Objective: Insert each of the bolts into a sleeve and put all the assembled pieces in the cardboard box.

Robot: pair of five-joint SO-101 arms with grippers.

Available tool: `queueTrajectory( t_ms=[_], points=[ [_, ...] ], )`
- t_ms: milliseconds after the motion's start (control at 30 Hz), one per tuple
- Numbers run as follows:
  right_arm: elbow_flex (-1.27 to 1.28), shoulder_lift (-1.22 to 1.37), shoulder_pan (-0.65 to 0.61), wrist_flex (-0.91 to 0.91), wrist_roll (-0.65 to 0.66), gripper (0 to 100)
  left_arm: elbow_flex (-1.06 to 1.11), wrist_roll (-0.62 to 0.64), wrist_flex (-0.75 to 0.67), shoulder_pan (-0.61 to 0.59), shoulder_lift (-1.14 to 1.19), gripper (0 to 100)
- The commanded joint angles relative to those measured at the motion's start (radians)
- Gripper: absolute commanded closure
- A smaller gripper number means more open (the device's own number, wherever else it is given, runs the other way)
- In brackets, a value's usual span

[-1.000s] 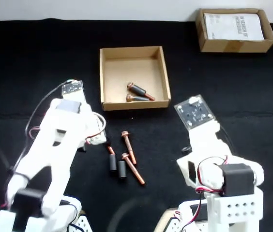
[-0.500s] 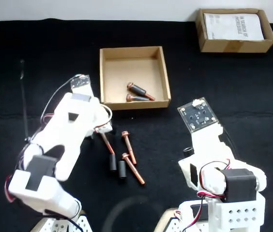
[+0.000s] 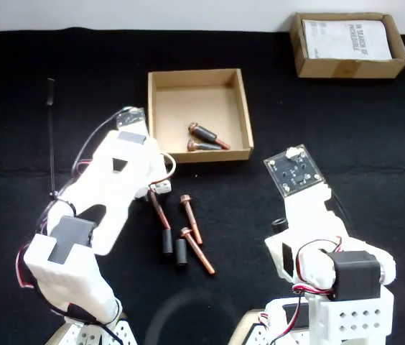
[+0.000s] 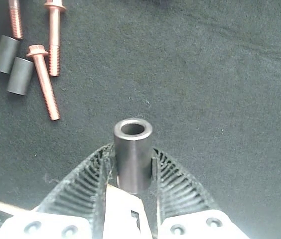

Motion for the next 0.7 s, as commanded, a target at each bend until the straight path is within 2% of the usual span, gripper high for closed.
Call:
queueTrajectory(
  t_ms=[0, 167, 267, 567, 667],
  points=[
    [0.002, -0.007, 0.013, -0.013, 0.006, 99.1, -0.008, -0.006, 0.006, -0.007, 0.002, 99],
    [0.005, -0.007, 0.013, -0.041, 0.006, 99.1, -0.008, -0.008, 0.006, -0.008, -0.015, 99],
    [0.067, -0.01, 0.013, -0.117, 0.003, 99.1, -0.008, -0.038, 0.002, -0.005, -0.09, 99],
    [0.403, -0.016, 0.004, -0.575, 0.0, 99.1, 0.015, -0.192, -0.041, -0.005, -0.435, 99],
    [0.467, -0.016, -0.03, -0.73, -0.083, 99.1, 0.064, -0.23, -0.095, -0.002, -0.561, 99]
  ],
)
